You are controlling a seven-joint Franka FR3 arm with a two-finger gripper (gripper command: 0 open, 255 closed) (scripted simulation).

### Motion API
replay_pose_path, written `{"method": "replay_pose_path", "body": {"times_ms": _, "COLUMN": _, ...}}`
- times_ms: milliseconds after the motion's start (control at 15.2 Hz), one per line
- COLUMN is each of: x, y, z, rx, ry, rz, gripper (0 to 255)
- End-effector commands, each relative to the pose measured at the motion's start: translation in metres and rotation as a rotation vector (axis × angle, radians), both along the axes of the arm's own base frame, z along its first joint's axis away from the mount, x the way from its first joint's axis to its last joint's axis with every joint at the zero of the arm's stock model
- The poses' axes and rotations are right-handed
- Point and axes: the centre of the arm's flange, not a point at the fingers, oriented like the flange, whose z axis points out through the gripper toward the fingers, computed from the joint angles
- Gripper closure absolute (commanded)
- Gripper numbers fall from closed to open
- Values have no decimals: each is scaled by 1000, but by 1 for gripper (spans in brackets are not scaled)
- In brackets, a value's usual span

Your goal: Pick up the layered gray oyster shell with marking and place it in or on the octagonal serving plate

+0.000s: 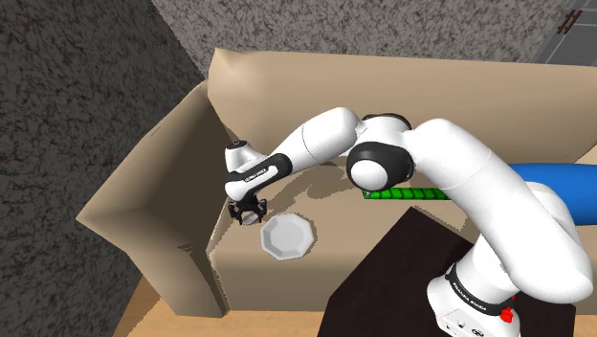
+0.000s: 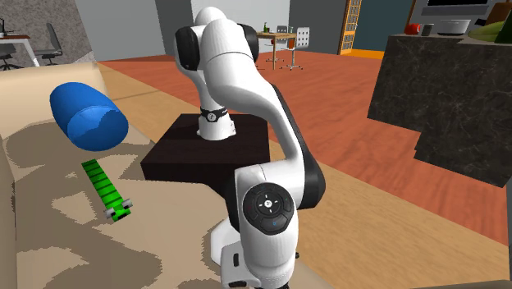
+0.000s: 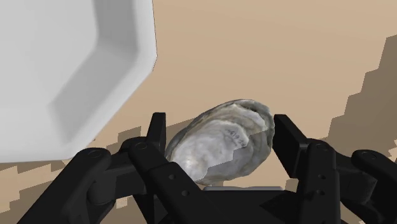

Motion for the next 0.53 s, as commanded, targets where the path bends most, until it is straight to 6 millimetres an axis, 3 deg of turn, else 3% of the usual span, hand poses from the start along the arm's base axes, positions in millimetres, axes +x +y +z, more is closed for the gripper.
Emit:
{"method": "replay_pose_path", "body": {"times_ms": 0, "x": 0, "y": 0, "z": 8, "rx": 0, "ry": 0, "rz": 0, "gripper": 255}}
{"method": "replay_pose_path", "body": {"times_ms": 462, "x": 0, "y": 0, "z": 45, "rx": 0, "ry": 0, "rz": 0, "gripper": 255}}
